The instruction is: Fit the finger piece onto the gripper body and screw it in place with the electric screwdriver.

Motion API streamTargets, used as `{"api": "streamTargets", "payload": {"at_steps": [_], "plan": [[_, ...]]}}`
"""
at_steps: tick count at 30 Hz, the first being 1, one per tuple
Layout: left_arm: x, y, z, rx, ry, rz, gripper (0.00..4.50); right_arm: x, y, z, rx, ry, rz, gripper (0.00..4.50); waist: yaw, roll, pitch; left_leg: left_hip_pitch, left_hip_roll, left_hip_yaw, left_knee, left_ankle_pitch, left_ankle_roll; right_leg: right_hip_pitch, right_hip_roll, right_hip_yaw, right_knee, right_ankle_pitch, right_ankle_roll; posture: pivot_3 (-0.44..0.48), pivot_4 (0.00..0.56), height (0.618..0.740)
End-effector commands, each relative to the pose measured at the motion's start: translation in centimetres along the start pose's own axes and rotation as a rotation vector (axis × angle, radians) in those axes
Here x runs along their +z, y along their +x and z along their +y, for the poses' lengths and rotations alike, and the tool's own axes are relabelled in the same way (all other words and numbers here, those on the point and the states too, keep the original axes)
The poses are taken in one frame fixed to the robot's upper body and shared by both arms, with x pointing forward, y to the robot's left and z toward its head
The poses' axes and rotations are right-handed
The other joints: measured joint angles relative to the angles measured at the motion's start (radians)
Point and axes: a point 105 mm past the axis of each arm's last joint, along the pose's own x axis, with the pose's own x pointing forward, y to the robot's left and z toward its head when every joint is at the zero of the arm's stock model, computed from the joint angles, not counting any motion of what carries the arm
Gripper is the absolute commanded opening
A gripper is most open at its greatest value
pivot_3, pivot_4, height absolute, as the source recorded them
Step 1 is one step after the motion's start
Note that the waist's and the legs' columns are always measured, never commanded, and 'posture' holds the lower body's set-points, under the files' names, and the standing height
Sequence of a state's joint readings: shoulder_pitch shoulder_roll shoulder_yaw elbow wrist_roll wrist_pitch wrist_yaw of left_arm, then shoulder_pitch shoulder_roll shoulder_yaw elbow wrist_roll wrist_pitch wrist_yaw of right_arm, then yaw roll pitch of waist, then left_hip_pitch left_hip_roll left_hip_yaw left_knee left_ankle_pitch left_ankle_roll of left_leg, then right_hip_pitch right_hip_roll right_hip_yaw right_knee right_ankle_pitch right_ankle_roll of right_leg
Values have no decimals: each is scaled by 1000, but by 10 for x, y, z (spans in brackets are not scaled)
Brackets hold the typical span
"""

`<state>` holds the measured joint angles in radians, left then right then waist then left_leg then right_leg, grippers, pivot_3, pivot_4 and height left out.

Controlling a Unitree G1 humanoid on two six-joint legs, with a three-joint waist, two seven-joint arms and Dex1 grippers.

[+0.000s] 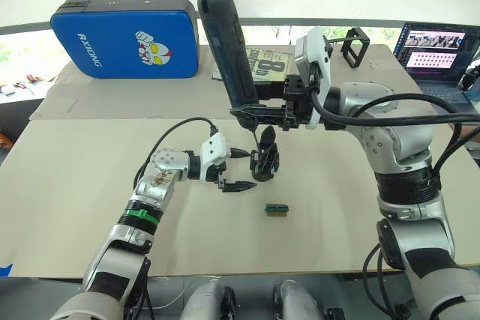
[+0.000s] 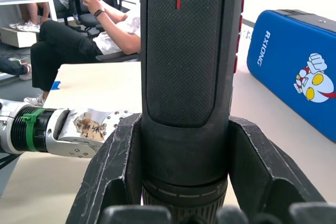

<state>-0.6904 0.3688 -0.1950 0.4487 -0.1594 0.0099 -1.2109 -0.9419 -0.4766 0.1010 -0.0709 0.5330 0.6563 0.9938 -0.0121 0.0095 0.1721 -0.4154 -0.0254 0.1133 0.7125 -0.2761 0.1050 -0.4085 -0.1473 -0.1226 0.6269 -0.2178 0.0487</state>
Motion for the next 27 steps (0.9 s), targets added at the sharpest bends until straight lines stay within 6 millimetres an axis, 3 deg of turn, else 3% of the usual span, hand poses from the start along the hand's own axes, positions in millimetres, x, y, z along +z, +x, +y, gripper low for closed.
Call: {"api": "streamTargets", "payload": {"at_steps": [1, 9, 27], "plan": [[11, 0, 3, 2, 47, -27, 4500, 16, -4, 4, 10, -62, -53, 1864, 0, 0, 0, 0, 0, 0, 0, 0, 0, 0, 0, 0, 0, 0, 0, 0, 150, 740], [11, 0, 3, 3, 48, -27, 4500, 7, -7, 2, 4, -58, -57, 1864, 0, 0, 0, 0, 0, 0, 0, 0, 0, 0, 0, 0, 0, 0, 0, 0, 150, 740], [11, -1, 3, 5, 48, -28, 4500, 13, -4, 1, 7, -73, -67, 1864, 0, 0, 0, 0, 0, 0, 0, 0, 0, 0, 0, 0, 0, 0, 0, 0, 150, 740]]}}
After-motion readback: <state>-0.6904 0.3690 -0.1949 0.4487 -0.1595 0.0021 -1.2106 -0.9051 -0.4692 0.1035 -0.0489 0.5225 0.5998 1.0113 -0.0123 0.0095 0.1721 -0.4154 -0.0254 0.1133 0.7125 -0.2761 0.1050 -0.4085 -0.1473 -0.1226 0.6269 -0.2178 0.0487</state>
